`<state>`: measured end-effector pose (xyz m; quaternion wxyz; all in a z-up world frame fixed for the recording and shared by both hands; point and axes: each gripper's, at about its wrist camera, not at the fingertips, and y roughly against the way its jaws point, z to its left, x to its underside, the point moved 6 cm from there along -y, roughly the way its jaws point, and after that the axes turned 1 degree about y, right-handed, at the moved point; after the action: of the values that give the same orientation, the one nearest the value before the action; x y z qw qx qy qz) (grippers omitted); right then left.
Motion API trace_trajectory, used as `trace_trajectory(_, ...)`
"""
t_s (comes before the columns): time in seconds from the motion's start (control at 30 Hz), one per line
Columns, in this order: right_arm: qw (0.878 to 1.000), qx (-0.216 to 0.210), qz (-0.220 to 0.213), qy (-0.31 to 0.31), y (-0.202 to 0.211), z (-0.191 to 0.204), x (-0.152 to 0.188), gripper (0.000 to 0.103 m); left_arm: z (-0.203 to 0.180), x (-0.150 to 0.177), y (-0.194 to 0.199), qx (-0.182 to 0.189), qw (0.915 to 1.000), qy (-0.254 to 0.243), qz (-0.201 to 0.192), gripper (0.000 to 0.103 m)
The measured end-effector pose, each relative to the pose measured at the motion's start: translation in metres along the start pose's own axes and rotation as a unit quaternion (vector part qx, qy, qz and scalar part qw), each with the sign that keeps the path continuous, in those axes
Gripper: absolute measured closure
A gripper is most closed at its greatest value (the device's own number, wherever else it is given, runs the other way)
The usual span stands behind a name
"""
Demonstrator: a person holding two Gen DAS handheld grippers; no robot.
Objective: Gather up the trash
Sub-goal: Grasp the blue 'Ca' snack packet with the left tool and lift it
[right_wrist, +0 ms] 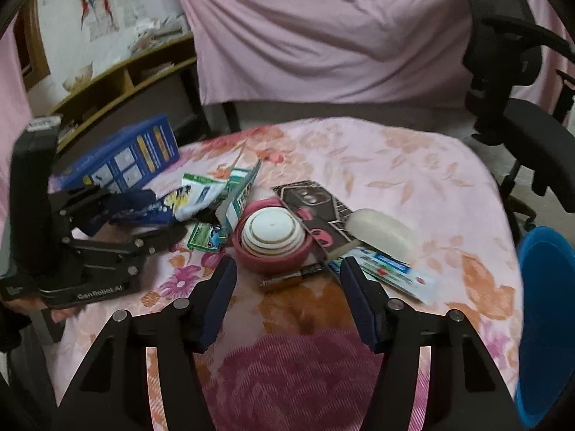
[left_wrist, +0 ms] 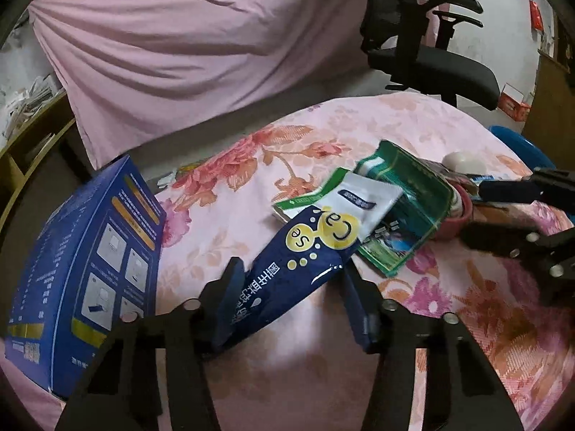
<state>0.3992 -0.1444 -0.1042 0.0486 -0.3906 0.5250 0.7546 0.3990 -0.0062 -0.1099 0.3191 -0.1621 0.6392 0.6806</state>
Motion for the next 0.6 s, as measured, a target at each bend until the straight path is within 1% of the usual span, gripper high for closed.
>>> trace_trajectory(0.03,1.000,-0.002,0.004,-0.001,-0.003,-0.001,-0.001,0.045,0.001,0.000,0.001,-0.002,1.0000,0.001,0.000,0.066)
trace_trajectory(0.07,1.000,-0.004,0.009,-0.001,-0.006,-0.001,-0.003,0.045,0.002,-0.001,0.001,-0.003,1.0000,0.004,0.001,0.070)
trace_trajectory(0.1,1.000,-0.004,0.011,0.001,-0.008,-0.001,-0.005,0.044,0.003,-0.001,0.001,-0.004,1.0000,0.008,0.000,0.072)
trace_trajectory(0.13,1.000,-0.004,0.011,0.002,-0.008,-0.001,-0.006,0.044,0.004,-0.002,0.002,-0.006,0.9999,0.013,-0.001,0.076)
trace_trajectory(0.17,1.000,-0.004,0.011,0.003,-0.009,-0.001,-0.007,0.044,0.005,-0.002,0.003,-0.008,0.9998,0.017,-0.001,0.082)
trace_trajectory(0.2,1.000,-0.004,0.011,0.006,-0.010,-0.001,-0.008,0.044,0.007,-0.003,0.003,-0.009,0.9998,0.020,-0.001,0.084)
trace_trajectory(0.3,1.000,0.003,0.013,0.013,-0.013,0.001,-0.011,0.043,0.009,-0.004,0.002,-0.013,0.9995,0.029,0.000,0.088)
trace_trajectory(0.4,1.000,0.009,0.015,0.019,-0.017,0.002,-0.015,0.041,0.013,-0.007,0.004,-0.008,0.9988,0.049,-0.003,0.090)
trace_trajectory(0.53,1.000,0.007,0.024,0.017,-0.026,0.001,-0.019,0.038,0.018,-0.009,0.011,0.010,0.9967,0.080,-0.010,0.090)
trace_trajectory(0.6,0.999,0.005,0.029,0.015,-0.030,0.000,-0.020,0.036,0.018,-0.007,0.012,0.022,0.9958,0.089,-0.006,0.090)
